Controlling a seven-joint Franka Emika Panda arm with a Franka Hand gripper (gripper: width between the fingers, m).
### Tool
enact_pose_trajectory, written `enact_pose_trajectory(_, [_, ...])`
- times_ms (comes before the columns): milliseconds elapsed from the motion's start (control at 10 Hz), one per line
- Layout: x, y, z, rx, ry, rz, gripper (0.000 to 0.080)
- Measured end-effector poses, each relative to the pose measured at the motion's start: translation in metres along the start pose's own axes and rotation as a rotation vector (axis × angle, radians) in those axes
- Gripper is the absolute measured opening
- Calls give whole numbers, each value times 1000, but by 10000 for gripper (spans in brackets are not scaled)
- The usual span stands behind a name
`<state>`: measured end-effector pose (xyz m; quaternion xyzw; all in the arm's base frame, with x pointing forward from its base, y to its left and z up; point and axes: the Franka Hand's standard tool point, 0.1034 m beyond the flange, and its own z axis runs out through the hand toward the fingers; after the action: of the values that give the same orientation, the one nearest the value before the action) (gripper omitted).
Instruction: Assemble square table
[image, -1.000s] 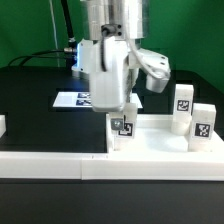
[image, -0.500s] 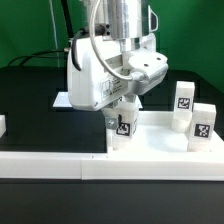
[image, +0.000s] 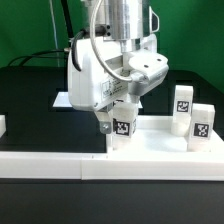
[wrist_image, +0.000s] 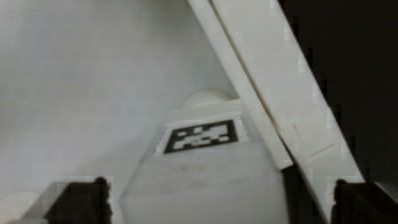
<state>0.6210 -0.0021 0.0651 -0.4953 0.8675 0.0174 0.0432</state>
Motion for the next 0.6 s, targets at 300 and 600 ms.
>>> enact_pose_trajectory(300, [-15,1,-39,26,-56,-31,649])
enact_pose_trajectory(600, [-17,-1,-48,35,-66,-37,649])
